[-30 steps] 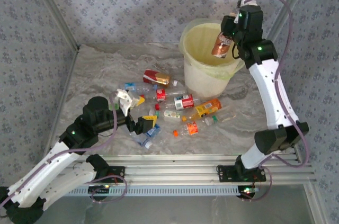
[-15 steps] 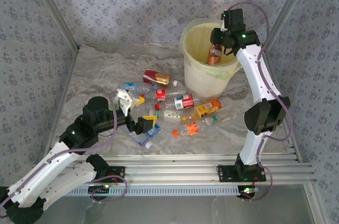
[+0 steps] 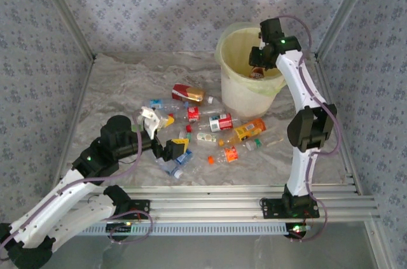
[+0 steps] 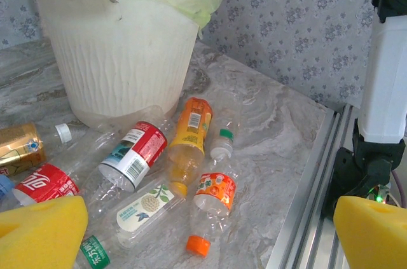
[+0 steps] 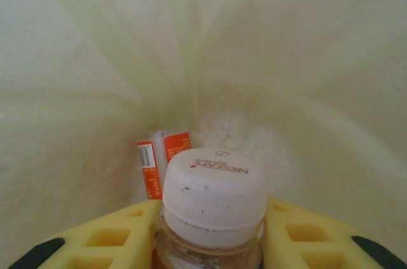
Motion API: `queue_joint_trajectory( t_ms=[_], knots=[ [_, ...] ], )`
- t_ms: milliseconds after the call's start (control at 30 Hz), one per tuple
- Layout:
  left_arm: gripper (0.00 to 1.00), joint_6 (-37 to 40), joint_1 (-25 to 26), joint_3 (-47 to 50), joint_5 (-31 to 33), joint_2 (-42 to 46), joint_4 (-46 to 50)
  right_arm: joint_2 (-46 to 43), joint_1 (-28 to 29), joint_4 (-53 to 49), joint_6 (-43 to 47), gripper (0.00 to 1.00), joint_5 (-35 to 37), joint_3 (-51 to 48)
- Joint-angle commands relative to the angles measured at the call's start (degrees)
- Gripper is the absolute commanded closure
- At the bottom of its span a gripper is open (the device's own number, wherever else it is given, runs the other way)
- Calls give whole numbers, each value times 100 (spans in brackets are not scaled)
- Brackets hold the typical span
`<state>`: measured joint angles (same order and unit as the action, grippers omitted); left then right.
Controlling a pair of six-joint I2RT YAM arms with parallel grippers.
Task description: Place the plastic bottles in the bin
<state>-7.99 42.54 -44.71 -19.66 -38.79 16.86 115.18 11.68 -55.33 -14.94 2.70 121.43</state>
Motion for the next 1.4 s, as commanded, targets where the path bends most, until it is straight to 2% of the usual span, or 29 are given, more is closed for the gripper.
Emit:
queue_joint_trajectory(
  t_ms=[0,233,500,567,867,1033,1167,1367],
  knots=[
    [0,61,30,-31,16,-24,-44,123,-43,-385,62,60,-47,202],
    [0,66,30,-12,57,-32,-63,112,-29,-326,-99,56,-10,66],
    [0,87,33,-25,75,-85,-40,-242,-21,-127,-283,34,-2,184],
    [0,87,33,-29,98,-84,-17,-359,7,-117,-270,31,10,246],
    [0,87,27,-38,70,-168,-34,-1398,171,109,-104,30,199,-147],
    [0,39,30,-196,49,-231,133,-2249,249,405,-169,30,346,-969],
    [0,-300,28,-405,75,-321,108,-2995,354,658,-198,30,364,-1702],
    [0,-491,32,-1165,210,-794,439,-3783,650,682,-492,29,387,-2516]
  ],
)
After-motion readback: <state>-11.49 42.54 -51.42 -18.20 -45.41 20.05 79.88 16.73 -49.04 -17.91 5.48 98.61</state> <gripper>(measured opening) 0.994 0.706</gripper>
